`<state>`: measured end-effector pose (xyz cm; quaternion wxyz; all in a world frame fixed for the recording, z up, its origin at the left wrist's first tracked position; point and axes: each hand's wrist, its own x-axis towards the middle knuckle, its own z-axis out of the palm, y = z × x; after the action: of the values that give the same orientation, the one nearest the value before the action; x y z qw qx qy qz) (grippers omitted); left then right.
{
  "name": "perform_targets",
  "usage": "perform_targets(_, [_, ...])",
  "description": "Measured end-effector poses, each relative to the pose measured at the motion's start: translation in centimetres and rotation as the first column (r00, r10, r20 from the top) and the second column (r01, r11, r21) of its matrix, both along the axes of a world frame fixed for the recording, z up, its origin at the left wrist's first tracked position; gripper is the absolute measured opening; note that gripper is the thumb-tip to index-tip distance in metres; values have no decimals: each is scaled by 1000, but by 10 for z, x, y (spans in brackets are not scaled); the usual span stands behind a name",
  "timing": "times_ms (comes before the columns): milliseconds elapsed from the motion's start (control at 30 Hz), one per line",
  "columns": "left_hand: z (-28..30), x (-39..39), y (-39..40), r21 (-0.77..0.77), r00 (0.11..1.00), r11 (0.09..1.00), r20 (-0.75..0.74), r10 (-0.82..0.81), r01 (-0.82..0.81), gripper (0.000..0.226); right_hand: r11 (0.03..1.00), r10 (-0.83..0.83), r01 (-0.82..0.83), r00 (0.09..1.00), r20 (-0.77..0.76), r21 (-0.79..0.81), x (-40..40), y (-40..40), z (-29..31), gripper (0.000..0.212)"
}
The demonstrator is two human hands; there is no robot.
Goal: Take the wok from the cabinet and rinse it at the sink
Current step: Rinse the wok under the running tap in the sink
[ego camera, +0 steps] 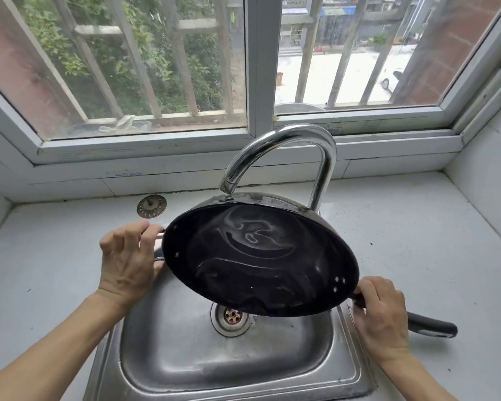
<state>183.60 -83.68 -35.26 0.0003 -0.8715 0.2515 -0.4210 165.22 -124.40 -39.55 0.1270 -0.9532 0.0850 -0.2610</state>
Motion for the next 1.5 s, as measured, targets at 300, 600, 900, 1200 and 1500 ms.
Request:
perform_targets(300, [10, 14, -18, 24, 998, 998, 11, -57, 57, 38, 995, -80, 78, 996, 25, 61, -22, 9, -3, 41])
perform_targets(600, [19, 27, -23, 95, 997, 993, -9, -74, 75, 72, 991, -125, 126, 992, -16, 51, -26, 9, -3, 16])
perform_targets(900, [8, 19, -9, 75, 997, 994, 0, -74, 74, 53, 993, -115, 117, 993, -34, 35, -26, 15, -4, 20])
perform_targets(1200, [3, 1, 34, -26, 999, 999, -48, 21, -22, 44, 1000, -21, 21, 1000, -5, -3, 4, 36, 7, 38])
perform_targets(1500, [4, -22, 71, -44, 968, 983, -185, 170, -181, 86, 993, 113, -111, 993, 42, -49, 41, 49, 18, 36])
